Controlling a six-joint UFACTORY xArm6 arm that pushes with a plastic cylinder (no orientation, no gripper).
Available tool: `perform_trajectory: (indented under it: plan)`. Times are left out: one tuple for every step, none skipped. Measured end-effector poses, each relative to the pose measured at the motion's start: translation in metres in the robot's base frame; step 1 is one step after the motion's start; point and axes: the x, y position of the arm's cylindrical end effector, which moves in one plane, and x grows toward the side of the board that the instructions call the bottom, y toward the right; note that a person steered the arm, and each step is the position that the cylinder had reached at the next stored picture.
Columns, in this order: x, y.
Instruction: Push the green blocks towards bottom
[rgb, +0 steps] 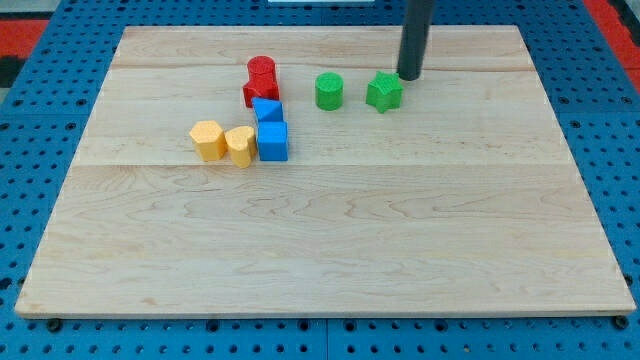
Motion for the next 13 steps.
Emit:
perform_trajectory:
  plan:
    - [0.059, -0.013]
    - [0.044, -0.035]
    - [0.009, 0.0]
    - [0.006, -0.043]
    - [-0.007, -0.049]
    - [-0.01, -0.062]
    - [-0.009, -0.087]
    - [-0.003, -0.101]
    - [-0.002, -0.111]
    - [0.019, -0.139]
    - [0.039, -0.149]
    - [0.064, -0.159]
    - [0.089, -0.164]
